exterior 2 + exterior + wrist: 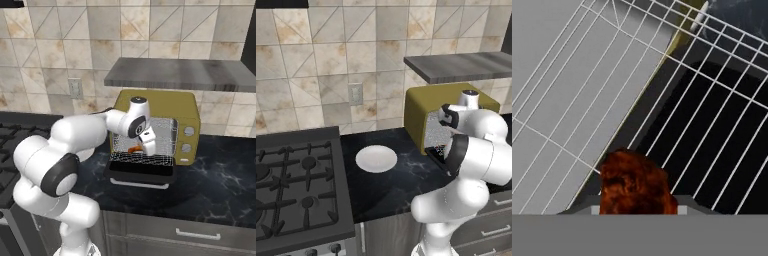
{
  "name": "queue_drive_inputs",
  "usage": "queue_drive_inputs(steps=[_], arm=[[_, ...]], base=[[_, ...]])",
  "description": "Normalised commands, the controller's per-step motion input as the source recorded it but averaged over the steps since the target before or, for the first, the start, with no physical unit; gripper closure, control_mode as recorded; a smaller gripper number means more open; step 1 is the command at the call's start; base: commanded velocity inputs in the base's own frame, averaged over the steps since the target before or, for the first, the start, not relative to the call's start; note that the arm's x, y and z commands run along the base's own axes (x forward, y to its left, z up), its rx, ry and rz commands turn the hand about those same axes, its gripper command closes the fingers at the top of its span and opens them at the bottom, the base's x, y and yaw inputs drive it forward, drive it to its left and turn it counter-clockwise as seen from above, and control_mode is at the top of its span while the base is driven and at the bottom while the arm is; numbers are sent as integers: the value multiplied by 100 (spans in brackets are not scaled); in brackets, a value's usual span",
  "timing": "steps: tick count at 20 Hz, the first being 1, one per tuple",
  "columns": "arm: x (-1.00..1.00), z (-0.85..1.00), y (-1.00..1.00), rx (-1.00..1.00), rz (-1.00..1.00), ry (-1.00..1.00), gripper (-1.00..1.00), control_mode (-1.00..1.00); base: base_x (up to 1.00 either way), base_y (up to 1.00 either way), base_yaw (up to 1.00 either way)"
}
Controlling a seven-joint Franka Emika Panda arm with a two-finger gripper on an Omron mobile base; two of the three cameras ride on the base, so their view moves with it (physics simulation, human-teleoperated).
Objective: Open the toaster oven door. Place the hotdog bun on the top rack in the toaster oven and place the chicken drumstick on the bottom rack.
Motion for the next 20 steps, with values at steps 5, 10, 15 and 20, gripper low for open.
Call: queue_drive_inputs(steps=[5, 10, 15, 20], arm=[[15, -15, -4, 0, -15, 0, 100, -100], [6, -22, -4, 0, -19, -5, 100, -100], [6, -16, -17, 3, -12, -8, 100, -100], [12, -5, -26, 11, -5, 0, 100, -100]], base=[[0, 0, 0], [0, 0, 0], [0, 0, 0], [0, 0, 0]])
